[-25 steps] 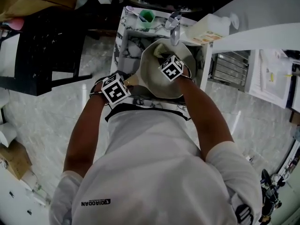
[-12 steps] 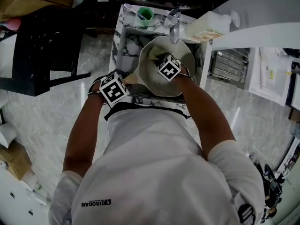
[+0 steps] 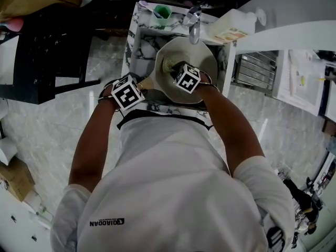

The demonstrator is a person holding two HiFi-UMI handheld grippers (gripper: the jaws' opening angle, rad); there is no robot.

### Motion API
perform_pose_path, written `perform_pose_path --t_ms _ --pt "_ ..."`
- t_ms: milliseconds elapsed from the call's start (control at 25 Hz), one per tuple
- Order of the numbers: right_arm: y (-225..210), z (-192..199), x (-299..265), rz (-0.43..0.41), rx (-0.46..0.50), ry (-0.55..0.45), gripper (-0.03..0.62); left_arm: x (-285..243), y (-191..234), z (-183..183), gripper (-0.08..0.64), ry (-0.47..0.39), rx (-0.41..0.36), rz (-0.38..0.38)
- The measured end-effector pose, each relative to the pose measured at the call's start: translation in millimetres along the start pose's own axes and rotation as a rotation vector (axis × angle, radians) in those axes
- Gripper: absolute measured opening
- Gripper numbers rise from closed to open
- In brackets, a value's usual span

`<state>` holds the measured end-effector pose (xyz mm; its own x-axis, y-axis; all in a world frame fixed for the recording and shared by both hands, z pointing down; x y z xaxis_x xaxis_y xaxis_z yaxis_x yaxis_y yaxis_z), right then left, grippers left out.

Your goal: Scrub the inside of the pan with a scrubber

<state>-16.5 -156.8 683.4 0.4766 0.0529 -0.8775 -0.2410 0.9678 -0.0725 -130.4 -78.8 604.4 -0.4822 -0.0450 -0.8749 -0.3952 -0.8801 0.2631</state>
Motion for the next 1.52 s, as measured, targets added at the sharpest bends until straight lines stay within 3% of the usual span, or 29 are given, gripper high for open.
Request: perform_pose_path --t_ms 200,600,1360,1520 --pt "21 0 3 -0.064 0.027 0.009 0.087 0 0 -1 0.183 -0.001 0.0 0.001" --pt "55 8 6 -0.2 -0.015 0.03 0.094 -1 0 1 0.183 0.0 0.003 0.003" --pt "80 28 19 -0.429 -0.217 0.1 0.093 -3 -1 5 0.183 0.012 0.007 0.018" --pt "82 29 21 -0.428 -0.2 0.106 0.093 0 0 0 0.183 -0.003 -0.002 0.0"
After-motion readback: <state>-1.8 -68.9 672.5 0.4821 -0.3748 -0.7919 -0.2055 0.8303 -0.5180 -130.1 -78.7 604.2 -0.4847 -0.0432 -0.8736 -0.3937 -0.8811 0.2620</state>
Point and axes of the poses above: the fingertips, and each gripper's own axes: x backward along the fingers, y to its left, z out of its underside, the point moved 3 cm from there along x, backward along the fingers, and after that the axes turned 3 degrees about -y, right-handed, at the moved point
